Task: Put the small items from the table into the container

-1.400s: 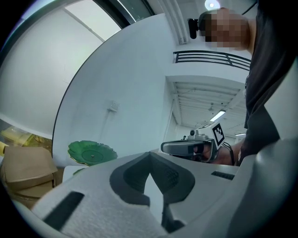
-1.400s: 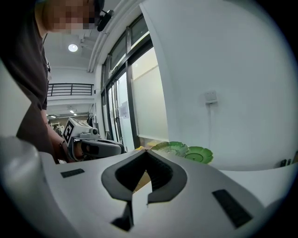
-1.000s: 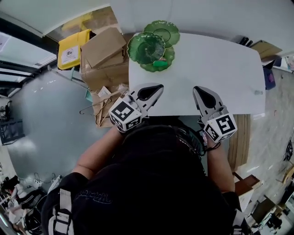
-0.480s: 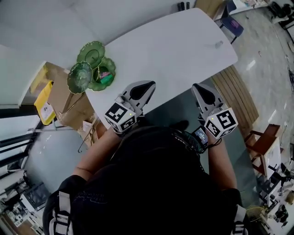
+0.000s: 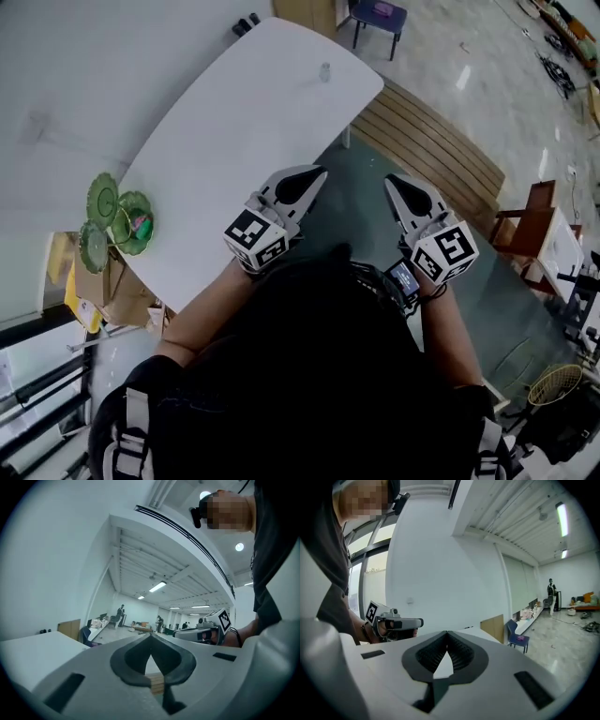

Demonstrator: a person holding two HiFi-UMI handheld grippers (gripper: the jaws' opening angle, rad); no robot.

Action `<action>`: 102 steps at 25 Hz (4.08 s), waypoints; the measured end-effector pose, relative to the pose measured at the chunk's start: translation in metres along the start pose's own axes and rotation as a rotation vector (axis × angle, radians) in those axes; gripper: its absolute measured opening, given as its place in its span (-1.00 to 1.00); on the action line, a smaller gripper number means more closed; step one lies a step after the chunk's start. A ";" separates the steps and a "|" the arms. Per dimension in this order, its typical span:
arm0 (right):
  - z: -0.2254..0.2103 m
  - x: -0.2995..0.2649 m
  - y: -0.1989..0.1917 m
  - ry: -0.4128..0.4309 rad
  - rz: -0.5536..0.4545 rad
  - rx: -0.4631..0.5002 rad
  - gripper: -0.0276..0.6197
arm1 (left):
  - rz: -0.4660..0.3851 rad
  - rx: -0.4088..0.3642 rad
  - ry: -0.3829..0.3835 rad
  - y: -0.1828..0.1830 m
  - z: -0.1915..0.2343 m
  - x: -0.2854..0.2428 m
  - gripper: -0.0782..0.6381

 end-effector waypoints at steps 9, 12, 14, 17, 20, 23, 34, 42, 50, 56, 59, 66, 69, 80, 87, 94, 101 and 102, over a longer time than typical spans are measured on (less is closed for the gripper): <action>-0.084 0.066 -0.033 -0.164 -0.018 -0.097 -0.86 | 0.110 0.001 -0.140 -0.026 -0.034 -0.113 -0.77; -0.099 0.058 -0.042 -0.177 0.000 -0.115 -0.86 | 0.131 0.018 -0.161 -0.030 -0.023 -0.136 -0.77; -0.115 0.051 -0.043 -0.195 0.006 -0.129 -0.86 | 0.148 0.026 -0.183 -0.030 -0.013 -0.155 -0.77; -0.140 0.036 -0.040 -0.233 0.014 -0.140 -0.86 | 0.157 0.037 -0.215 -0.023 0.009 -0.184 -0.77; -0.166 0.019 -0.033 -0.248 0.028 -0.126 -0.86 | 0.145 0.029 -0.244 -0.006 0.028 -0.211 -0.77; -0.187 -0.002 -0.020 -0.260 0.042 -0.111 -0.86 | 0.139 0.037 -0.256 0.013 0.051 -0.227 -0.77; -0.218 -0.140 0.020 -0.072 0.098 -0.008 -0.86 | 0.054 0.086 -0.104 0.066 0.161 -0.206 -0.77; -0.223 -0.260 0.042 0.192 0.106 0.053 -0.86 | -0.050 0.119 0.134 0.093 0.241 -0.157 -0.77; -0.238 -0.366 0.053 0.554 0.087 0.122 -0.86 | -0.174 0.100 0.482 0.112 0.280 -0.128 -0.77; -0.252 -0.412 0.057 0.807 0.087 0.174 -0.86 | -0.283 0.115 0.725 0.115 0.298 -0.141 -0.77; -0.263 -0.425 0.053 0.928 0.098 0.194 -0.86 | -0.330 0.122 0.837 0.115 0.299 -0.154 -0.77; -0.274 -0.429 0.047 1.054 0.080 0.203 -0.86 | -0.358 0.137 0.958 0.101 0.280 -0.174 -0.77; -0.276 -0.428 0.048 1.071 0.072 0.188 -0.85 | -0.365 0.144 0.980 0.099 0.276 -0.179 -0.77; -0.292 -0.424 0.034 1.076 0.099 0.184 -0.85 | -0.352 0.159 0.964 0.094 0.282 -0.200 -0.77; -0.288 -0.425 0.013 1.104 0.158 0.179 -0.85 | -0.326 0.181 0.936 0.080 0.289 -0.209 -0.77; -0.279 -0.432 -0.025 1.132 0.249 0.192 -0.84 | -0.288 0.218 0.916 0.055 0.311 -0.208 -0.77; -0.262 -0.434 -0.067 1.165 0.357 0.204 -0.64 | -0.236 0.289 0.903 0.017 0.329 -0.208 -0.77; -0.260 -0.435 -0.073 1.166 0.370 0.208 -0.62 | -0.229 0.299 0.903 0.012 0.332 -0.208 -0.77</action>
Point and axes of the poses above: the fingertips, and each gripper's own axes: x backward along the fingers, z to its left, y out of its top, the point moved 3 cm from there along x, backward along the fingers, and after that the axes turned 11 degrees about x, right-handed, at the moved point
